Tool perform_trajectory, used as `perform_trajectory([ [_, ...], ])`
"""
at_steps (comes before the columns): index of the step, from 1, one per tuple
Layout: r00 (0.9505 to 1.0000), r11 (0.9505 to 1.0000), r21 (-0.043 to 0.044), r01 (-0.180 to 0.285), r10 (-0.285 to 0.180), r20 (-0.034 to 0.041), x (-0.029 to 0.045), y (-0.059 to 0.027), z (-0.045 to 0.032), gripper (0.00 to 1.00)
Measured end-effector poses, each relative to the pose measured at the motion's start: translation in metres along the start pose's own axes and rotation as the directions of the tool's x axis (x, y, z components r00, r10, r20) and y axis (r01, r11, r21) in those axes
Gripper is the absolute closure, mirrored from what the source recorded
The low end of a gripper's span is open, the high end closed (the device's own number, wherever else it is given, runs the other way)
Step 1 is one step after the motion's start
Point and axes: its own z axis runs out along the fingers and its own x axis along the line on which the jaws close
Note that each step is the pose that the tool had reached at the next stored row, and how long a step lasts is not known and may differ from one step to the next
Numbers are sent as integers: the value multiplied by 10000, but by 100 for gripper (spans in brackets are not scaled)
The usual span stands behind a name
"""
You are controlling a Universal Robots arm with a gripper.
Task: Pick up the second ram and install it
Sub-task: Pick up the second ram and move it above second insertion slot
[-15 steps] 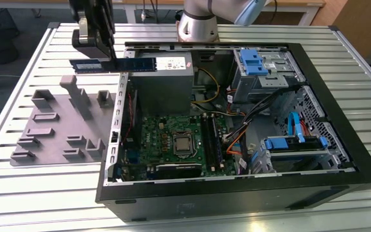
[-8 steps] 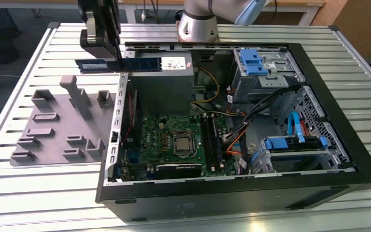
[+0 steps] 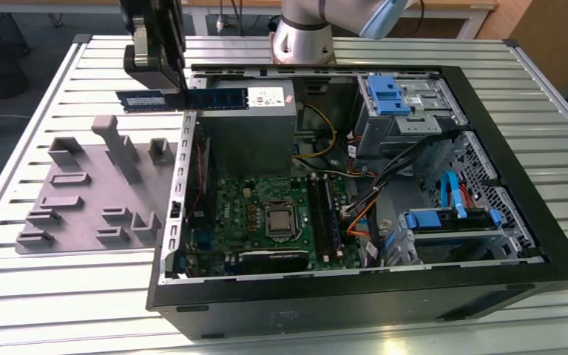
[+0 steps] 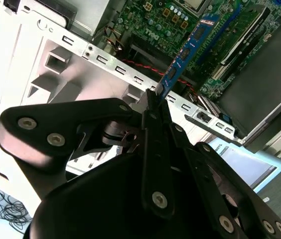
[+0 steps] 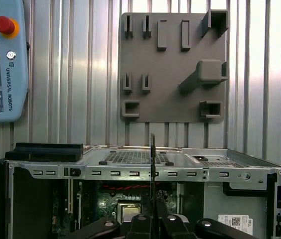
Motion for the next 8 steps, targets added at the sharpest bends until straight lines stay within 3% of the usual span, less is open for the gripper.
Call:
perform_trajectory([
  [8,10000,10000,0,0,0,0,0,-54,1,86],
])
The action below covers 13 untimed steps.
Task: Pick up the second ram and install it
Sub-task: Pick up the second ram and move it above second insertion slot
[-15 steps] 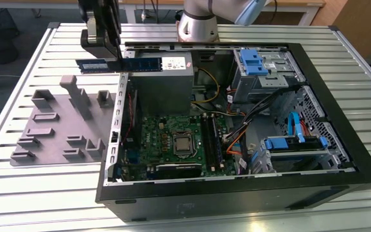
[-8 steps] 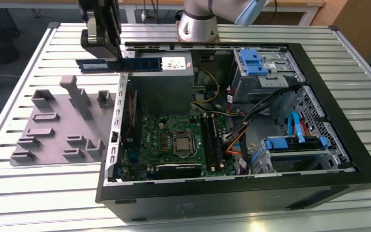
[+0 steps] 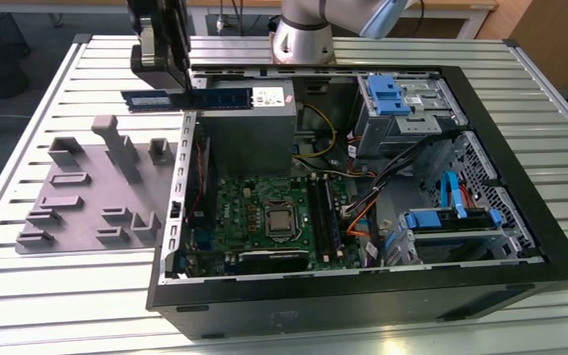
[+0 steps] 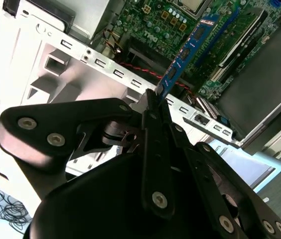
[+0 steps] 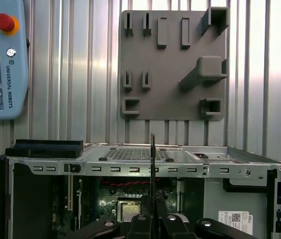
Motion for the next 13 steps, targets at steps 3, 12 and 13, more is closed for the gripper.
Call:
perform_trajectory([
  [3,10000,10000,0,0,0,0,0,-46,1,86],
  [12,10000,10000,0,-1,1,0,1,-176,3,86],
  [13,10000,10000,0,0,0,0,1,-190,3,86],
])
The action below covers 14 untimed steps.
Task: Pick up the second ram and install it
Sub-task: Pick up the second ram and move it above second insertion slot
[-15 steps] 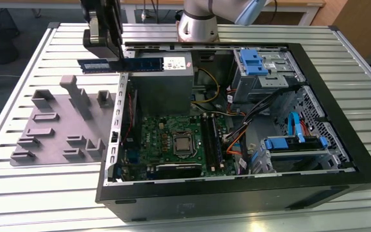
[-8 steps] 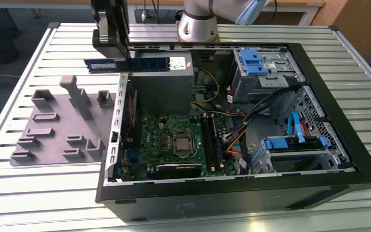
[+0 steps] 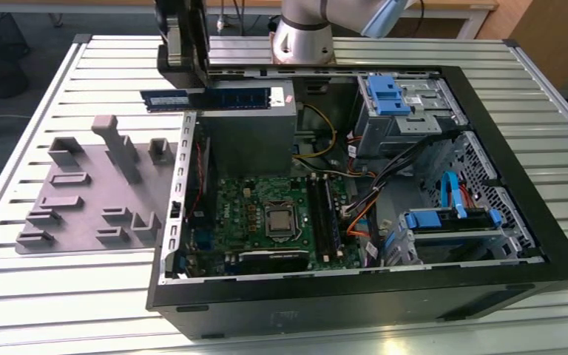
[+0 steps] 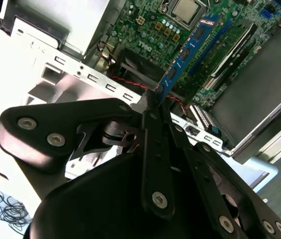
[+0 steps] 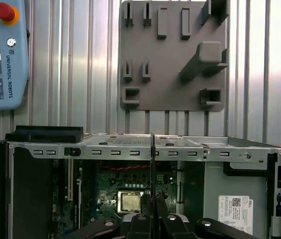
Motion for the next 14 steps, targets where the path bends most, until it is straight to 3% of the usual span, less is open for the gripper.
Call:
perform_trajectory([
  [14,10000,10000,0,0,0,0,1,-199,3,86],
])
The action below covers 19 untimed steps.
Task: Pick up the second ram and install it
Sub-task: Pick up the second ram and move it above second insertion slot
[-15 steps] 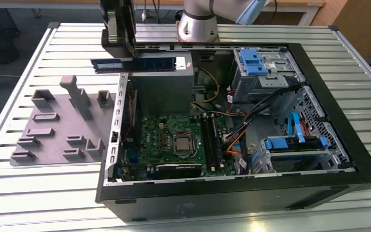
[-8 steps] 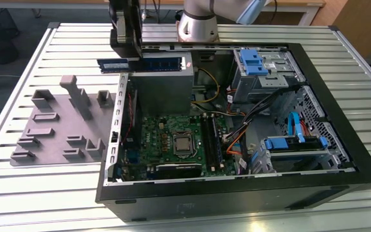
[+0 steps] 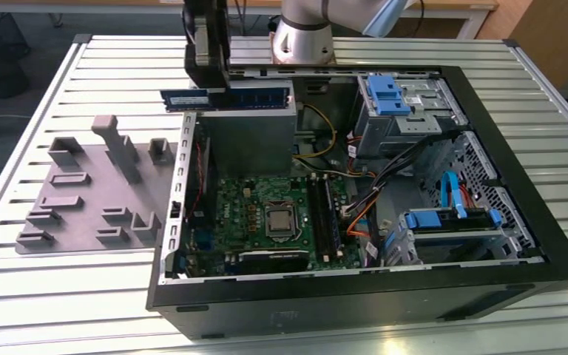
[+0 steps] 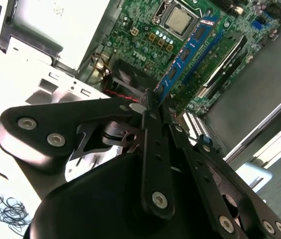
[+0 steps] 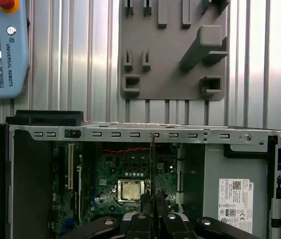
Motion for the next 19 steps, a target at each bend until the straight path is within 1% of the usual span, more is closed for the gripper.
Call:
perform_trajectory([
  [8,10000,10000,0,0,0,0,0,-125,2,86],
  [19,10000,10000,0,0,0,1,1,-258,4,86],
])
